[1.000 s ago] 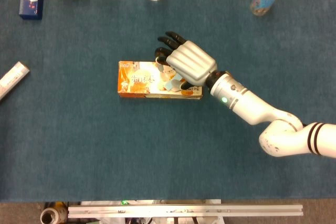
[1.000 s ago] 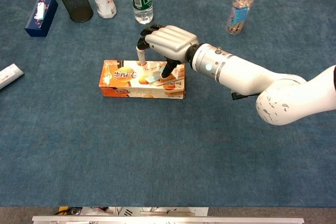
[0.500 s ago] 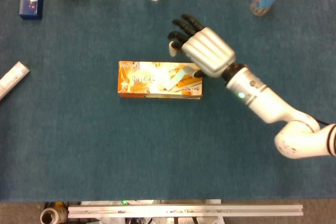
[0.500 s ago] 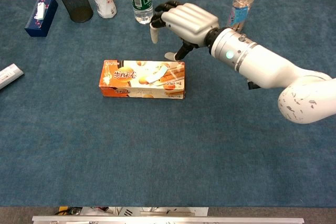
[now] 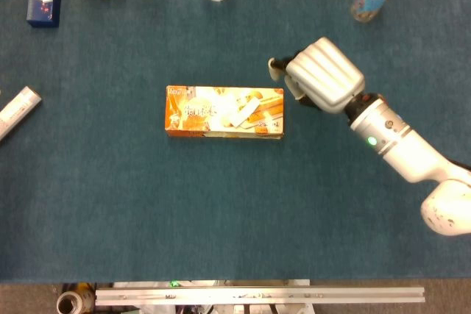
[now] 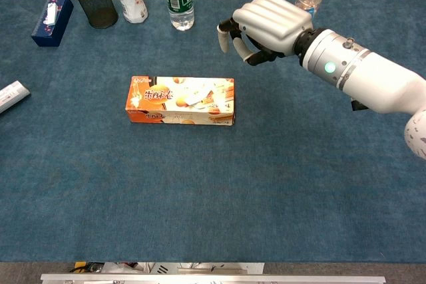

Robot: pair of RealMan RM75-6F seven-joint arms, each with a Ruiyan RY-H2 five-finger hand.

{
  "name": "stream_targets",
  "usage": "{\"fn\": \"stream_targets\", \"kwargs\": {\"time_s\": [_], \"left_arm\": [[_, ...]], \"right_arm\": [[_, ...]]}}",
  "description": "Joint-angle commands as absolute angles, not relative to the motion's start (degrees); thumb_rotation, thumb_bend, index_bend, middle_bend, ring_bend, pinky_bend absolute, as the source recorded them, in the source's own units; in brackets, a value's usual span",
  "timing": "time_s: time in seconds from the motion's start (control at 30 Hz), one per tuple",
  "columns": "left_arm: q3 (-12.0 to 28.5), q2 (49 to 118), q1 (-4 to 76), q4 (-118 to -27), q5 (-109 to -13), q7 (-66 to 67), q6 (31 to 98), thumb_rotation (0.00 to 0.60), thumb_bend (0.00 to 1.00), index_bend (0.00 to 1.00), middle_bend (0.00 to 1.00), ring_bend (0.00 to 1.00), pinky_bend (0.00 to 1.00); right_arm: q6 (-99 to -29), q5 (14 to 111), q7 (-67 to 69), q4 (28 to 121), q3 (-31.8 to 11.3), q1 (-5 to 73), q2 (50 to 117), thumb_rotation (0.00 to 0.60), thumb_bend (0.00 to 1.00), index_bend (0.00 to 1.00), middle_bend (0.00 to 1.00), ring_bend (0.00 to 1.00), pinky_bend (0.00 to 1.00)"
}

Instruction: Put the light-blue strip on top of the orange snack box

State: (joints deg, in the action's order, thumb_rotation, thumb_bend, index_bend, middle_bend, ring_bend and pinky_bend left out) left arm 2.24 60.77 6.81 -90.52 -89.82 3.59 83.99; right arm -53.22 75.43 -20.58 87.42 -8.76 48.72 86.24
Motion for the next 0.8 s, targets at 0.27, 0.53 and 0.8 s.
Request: {"fn": "stream_targets", "kwargs": {"time_s": [0.27, 0.53, 0.8], "left_arm": [[1.84, 60.96, 6.68, -90.73, -89.47, 3.67, 84.07, 0.600, 0.17, 0.20, 0.71, 0.68, 0.61], [1.55, 61.37, 6.37, -90.19, -88.66, 3.46, 84.03, 0.600, 0.17, 0.20, 0.73, 0.70, 0.63], [1.51, 61.61, 6.22, -89.40, -88.21, 2.82, 84.16, 0.600, 0.17, 0.20, 0.73, 0.70, 0.63]], "right_arm": [[-45.15, 71.30, -21.36, 90.42, -6.95, 50.69, 83.34, 0.600, 1.00, 0.48, 1.00, 1.00, 1.00], [-41.29, 66.65, -22.79, 89.58, -7.02, 53.24, 84.93, 0.600, 1.00, 0.48, 1.00, 1.00, 1.00], [-40.69, 64.78, -24.02, 85.38, -7.24, 55.32, 89.46, 0.600, 1.00, 0.48, 1.00, 1.00, 1.00]]}}
